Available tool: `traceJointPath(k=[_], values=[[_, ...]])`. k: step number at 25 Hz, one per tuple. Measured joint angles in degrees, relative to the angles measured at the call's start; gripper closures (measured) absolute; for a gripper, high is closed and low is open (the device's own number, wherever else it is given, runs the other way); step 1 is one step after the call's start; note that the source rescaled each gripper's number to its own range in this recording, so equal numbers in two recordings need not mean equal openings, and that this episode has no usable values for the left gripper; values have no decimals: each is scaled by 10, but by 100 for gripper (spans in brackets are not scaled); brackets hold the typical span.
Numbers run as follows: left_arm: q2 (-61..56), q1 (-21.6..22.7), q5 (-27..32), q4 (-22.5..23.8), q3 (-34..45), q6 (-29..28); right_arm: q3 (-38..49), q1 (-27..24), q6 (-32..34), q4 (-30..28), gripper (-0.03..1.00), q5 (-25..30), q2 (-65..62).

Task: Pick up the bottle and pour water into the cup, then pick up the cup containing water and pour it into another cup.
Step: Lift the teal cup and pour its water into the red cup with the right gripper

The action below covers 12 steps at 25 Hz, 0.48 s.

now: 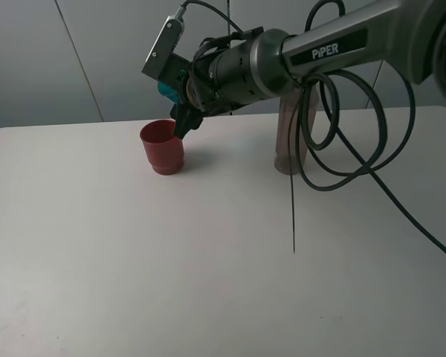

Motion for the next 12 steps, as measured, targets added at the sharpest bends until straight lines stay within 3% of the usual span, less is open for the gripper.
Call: traceJointPath(k=[4, 12], values=[[0, 0, 0, 0, 0, -1, 0, 0, 2, -19, 86, 0, 0], [0, 0, 0, 0, 0, -1, 0, 0, 2, -111, 86, 11, 0]])
